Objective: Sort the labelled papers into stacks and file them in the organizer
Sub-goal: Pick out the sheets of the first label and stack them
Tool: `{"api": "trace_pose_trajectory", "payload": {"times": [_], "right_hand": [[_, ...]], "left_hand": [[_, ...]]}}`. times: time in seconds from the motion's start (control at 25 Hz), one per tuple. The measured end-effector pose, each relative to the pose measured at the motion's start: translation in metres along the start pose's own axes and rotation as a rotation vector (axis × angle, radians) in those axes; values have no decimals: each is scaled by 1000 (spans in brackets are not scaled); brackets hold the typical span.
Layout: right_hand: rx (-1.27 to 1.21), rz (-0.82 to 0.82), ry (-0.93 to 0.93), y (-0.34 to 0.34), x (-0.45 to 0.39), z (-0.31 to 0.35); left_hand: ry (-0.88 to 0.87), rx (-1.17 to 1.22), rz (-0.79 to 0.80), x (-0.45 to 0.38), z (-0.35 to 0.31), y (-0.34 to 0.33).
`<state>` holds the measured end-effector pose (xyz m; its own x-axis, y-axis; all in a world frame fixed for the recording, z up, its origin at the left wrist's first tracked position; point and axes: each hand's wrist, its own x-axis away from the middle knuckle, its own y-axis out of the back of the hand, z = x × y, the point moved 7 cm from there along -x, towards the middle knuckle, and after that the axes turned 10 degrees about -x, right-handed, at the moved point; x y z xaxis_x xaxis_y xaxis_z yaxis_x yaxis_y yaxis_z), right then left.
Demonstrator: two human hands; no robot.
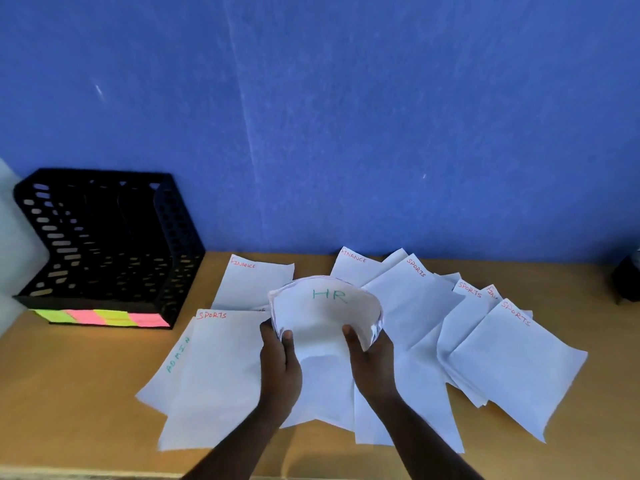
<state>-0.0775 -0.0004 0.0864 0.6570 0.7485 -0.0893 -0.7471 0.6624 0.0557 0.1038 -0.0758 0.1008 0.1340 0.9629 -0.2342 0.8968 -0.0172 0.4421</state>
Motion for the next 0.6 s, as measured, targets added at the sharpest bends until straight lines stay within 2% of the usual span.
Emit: {"api": "trace_pose_trajectory", "payload": {"times": [0.12,0.2,0.36,0.48,0.6], "right_hand": [[231,165,-149,-7,10,-51],[308,156,-209,-3,8,-61],[215,39,-170,2,-7,-33],[85,111,-214,-22,-2,-23],[-28,167,-326,-72,29,-34]], "left_hand": [[33,-133,143,14,37,-14],[93,-164,159,9,47,-10],[133,-137,118,-23,33,13],[194,-144,63,-41,41,40],[292,-233,99,-49,95,80]]}}
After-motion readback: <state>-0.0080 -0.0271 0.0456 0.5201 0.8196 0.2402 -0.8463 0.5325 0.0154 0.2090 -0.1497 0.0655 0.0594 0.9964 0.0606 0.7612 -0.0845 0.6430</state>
